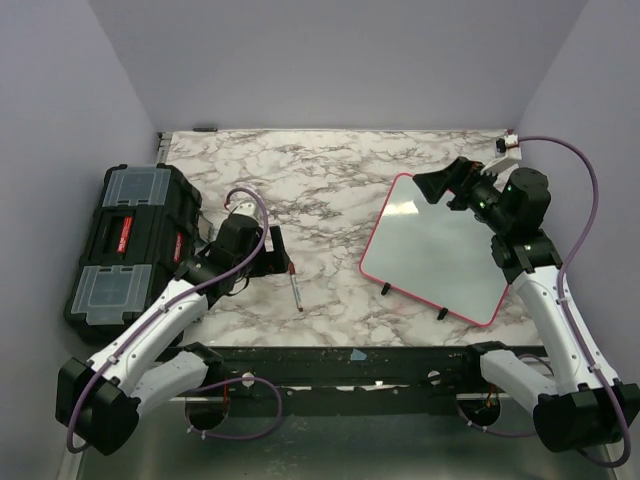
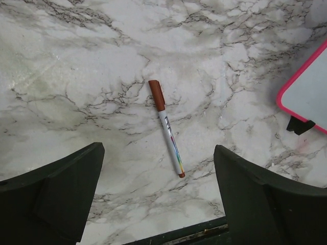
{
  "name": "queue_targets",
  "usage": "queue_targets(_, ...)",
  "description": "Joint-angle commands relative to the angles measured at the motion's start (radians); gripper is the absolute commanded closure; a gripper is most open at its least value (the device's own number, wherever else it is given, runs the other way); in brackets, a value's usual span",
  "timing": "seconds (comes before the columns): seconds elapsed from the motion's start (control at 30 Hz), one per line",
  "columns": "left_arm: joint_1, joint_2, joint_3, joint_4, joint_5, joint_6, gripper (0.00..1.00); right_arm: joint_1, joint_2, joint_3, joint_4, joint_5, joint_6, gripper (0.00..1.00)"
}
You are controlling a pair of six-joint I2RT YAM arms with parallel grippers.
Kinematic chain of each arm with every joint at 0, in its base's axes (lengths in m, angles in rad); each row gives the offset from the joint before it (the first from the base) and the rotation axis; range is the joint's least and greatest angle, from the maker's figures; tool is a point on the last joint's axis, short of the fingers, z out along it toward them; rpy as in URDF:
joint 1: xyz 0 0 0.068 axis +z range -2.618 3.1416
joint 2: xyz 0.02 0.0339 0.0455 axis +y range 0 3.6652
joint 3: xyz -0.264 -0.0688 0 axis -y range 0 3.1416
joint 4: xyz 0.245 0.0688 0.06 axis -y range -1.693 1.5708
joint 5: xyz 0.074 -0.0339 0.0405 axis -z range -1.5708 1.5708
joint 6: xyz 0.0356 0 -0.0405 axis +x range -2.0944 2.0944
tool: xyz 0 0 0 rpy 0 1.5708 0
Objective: Write a sentence on the whiteboard
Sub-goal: Pick up the whiteboard marker from the center of the board.
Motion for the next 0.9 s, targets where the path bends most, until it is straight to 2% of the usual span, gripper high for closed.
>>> queue_targets(0.0,-0.034,-0.015,-0.041,-0.016,-0.071,-0.060,0.11,0.001,0.035,0.085,-0.227,0.149,-0.102,0.00)
queue_targets(0.13,-0.070,-0.015,-0.079,-0.017,-0.091,-0.106,0.13,0.002,0.039,0.092,-0.334,0.419,-0.106,0.00)
queue_targets(0.27,-0.104,0.012,-0.116,0.027,-0.094,-0.140,0.16,0.002,0.033,0.080,-0.383,0.608,-0.079,0.00)
queue_targets(0.73,-0.144,0.307,-0.120,0.213,-0.071,-0.168,0.34,0.001,-0.131,-0.002,-0.414,1.013,-0.037,0.00)
queue_targets(0.87,-0.144,0.386,-0.100,0.244,-0.070,-0.162,0.46,0.001,-0.187,-0.058,-0.416,1.130,0.005,0.00)
